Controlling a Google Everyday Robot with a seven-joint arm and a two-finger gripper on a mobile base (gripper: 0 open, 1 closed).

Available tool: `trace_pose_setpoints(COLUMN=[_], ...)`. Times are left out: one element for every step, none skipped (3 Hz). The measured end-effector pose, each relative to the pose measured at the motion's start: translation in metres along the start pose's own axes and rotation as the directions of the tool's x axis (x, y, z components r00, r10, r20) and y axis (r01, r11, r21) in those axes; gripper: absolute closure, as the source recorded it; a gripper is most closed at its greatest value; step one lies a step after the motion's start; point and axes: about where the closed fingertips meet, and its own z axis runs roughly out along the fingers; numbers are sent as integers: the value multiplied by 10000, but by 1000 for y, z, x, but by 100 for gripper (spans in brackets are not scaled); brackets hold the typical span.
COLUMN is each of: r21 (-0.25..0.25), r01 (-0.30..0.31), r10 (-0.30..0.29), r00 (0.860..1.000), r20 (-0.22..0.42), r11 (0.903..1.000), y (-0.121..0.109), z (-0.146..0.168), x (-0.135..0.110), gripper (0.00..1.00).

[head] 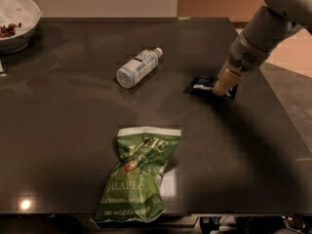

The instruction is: Move rxbar blueberry near blue plastic bottle

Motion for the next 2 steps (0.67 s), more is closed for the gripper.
trace_pose_setpoints(r21=[-60,-192], r01=[397,710], r10=[-396,-699], r00=[9989,9961], r20=[243,533], r11=[9992,9973], y=[-8,-16], z=[0,6], x=[-32,-66], gripper=[100,100])
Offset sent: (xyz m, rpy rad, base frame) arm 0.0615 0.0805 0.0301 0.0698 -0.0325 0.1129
